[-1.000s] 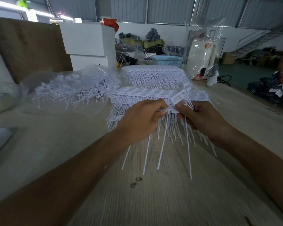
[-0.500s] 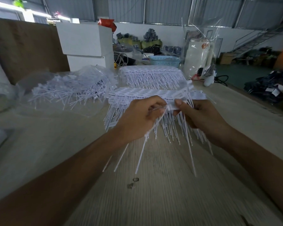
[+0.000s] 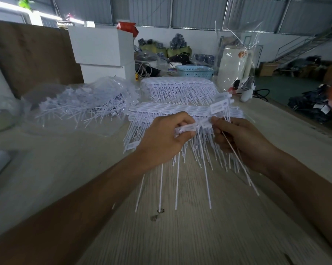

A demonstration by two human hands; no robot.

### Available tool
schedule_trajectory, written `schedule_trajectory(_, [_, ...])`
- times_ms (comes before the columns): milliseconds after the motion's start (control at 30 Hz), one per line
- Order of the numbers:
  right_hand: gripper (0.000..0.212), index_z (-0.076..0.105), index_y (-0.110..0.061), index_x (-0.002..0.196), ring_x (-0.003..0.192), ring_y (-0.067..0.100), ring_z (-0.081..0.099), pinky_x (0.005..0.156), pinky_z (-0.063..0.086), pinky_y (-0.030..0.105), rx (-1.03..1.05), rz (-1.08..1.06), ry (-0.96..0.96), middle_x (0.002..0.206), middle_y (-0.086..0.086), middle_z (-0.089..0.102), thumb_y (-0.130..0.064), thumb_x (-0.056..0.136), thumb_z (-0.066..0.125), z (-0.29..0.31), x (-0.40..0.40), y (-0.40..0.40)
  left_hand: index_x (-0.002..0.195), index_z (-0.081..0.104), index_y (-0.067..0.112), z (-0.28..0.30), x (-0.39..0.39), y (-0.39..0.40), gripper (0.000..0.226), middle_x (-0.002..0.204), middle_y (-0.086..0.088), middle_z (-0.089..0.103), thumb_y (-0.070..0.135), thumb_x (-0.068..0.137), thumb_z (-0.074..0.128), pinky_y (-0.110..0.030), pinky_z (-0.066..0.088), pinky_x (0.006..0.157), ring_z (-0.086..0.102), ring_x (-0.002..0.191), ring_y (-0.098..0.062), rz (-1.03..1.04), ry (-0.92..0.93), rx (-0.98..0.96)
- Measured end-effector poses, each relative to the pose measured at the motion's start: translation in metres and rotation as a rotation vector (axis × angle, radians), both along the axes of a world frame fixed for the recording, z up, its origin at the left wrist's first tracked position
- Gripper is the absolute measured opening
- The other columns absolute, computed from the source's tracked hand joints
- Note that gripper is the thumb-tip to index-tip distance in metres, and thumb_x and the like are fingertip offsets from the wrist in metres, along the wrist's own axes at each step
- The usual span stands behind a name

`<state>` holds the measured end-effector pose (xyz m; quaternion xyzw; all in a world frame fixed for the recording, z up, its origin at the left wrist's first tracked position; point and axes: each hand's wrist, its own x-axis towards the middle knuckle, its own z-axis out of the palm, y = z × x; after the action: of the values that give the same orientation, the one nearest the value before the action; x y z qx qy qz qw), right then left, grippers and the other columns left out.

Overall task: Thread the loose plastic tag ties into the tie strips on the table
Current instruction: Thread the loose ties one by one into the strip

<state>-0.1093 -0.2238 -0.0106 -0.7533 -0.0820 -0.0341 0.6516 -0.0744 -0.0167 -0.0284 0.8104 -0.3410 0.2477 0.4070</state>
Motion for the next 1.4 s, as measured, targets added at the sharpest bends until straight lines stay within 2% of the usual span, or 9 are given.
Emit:
schedule_trajectory(233, [0.041,0.044,-0.014,0.073,0.050,0.017,0.037,0.046,0.033,0.025,-0.228,0.024,-0.091,0.059,0.004,0.051,-0.037,0.106,0.041,-0.001,-0.004,0.004,0.109,0.075,0.019,-0.003,0.002,0.004,0.021,0.102,0.006,0.074,0.023,0.087,0.076,-0.035,0.051,0.086,0.067,0.093,-0.008,-0.046,0.026,0.135])
schedule_trajectory(433, [0.040,0.047,-0.011,0.078,0.039,0.017,0.041,0.040,0.034,0.024,-0.468,0.084,-0.173,0.050,0.002,0.054,-0.039,0.106,0.039,-0.002,-0.008,0.008,0.109,0.077,0.020,-0.010,-0.001,-0.001,0.020,0.094,0.001,0.071,0.022,0.090,0.072,-0.041,0.052,0.078,0.063,0.089,-0.016,-0.115,-0.005,0.395])
schedule_trajectory(667, [0.024,0.057,-0.016,0.086,0.040,0.002,0.036,0.039,0.030,0.015,-0.345,-0.040,-0.178,0.048,-0.010,0.045,-0.029,0.104,0.049,0.000,-0.003,0.004,0.105,0.068,0.031,-0.006,0.001,-0.001,0.022,0.092,0.012,0.072,0.030,0.085,0.076,-0.040,0.055,0.077,0.068,0.084,-0.008,-0.041,0.043,0.142])
schedule_trajectory(767, [0.037,0.066,-0.030,0.069,0.046,0.006,0.033,0.043,0.027,0.019,-0.297,0.024,-0.037,0.052,-0.010,0.041,-0.036,0.103,0.050,-0.003,-0.004,0.007,0.098,0.058,0.031,-0.004,-0.003,-0.002,0.024,0.087,0.014,0.070,0.033,0.083,0.076,-0.041,0.055,0.075,0.068,0.081,-0.007,-0.025,0.018,0.065])
schedule_trajectory(833, [0.049,0.064,-0.029,0.058,0.049,0.009,0.026,0.045,0.022,0.023,-0.220,0.071,0.073,0.054,-0.008,0.033,-0.047,0.101,0.049,-0.002,-0.005,0.008,0.096,0.058,0.028,-0.005,-0.004,-0.003,0.023,0.086,0.012,0.068,0.031,0.083,0.076,-0.042,0.055,0.074,0.066,0.082,-0.008,-0.007,-0.004,0.057])
schedule_trajectory(933, [0.046,0.058,-0.018,0.071,0.049,0.010,0.022,0.043,0.022,0.022,-0.140,0.117,0.120,0.057,-0.006,0.028,-0.060,0.090,0.056,0.000,-0.005,0.010,0.097,0.061,0.023,-0.005,-0.003,-0.003,0.020,0.087,0.006,0.069,0.031,0.085,0.074,-0.042,0.054,0.071,0.066,0.083,-0.015,-0.004,-0.033,0.073])
schedule_trajectory(1133, [0.041,0.051,-0.028,0.058,0.045,0.006,0.025,0.042,0.023,0.020,-0.141,0.098,0.118,0.054,-0.009,0.032,-0.041,0.095,0.063,-0.004,-0.007,0.011,0.095,0.069,0.020,-0.004,-0.005,-0.004,0.013,0.083,0.005,0.070,0.030,0.088,0.074,-0.042,0.052,0.070,0.064,0.079,-0.013,-0.054,-0.027,0.082])
schedule_trajectory(1267, [0.028,0.063,-0.014,0.082,0.045,0.007,0.023,0.042,0.021,0.021,-0.084,-0.004,0.115,0.053,-0.009,0.030,-0.038,0.096,0.062,-0.002,-0.003,0.010,0.111,0.070,0.019,-0.001,-0.002,0.000,0.018,0.096,0.006,0.073,0.025,0.095,0.062,-0.041,0.054,0.077,0.067,0.090,-0.012,-0.071,-0.029,0.094])
schedule_trajectory(1400, [0.032,0.065,-0.015,0.077,0.043,0.008,0.023,0.040,0.021,0.021,-0.016,-0.055,0.105,0.050,-0.011,0.030,-0.039,0.097,0.061,-0.003,0.001,0.005,0.125,0.059,0.029,-0.005,0.003,0.004,0.034,0.112,0.009,0.069,0.026,0.092,0.065,-0.041,0.056,0.084,0.065,0.101,-0.013,0.024,0.028,0.215])
